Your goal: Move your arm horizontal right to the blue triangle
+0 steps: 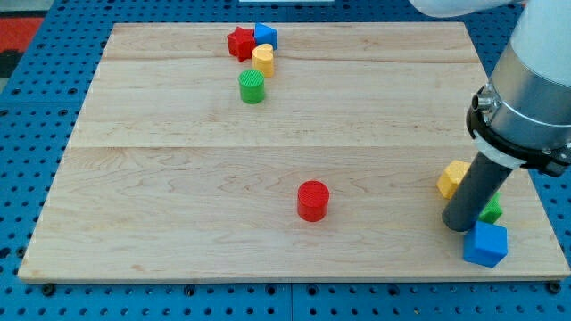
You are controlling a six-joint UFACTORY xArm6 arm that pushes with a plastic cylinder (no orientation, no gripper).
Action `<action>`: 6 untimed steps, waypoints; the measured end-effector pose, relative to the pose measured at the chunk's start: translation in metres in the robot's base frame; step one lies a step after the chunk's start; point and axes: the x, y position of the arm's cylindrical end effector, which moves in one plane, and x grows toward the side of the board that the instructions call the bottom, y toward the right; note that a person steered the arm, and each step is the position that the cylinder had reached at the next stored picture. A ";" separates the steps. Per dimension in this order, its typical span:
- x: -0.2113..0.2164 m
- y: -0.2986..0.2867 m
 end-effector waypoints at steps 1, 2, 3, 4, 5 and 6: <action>-0.004 -0.022; -0.028 -0.069; -0.076 -0.102; -0.129 -0.104; -0.132 -0.104; -0.167 -0.104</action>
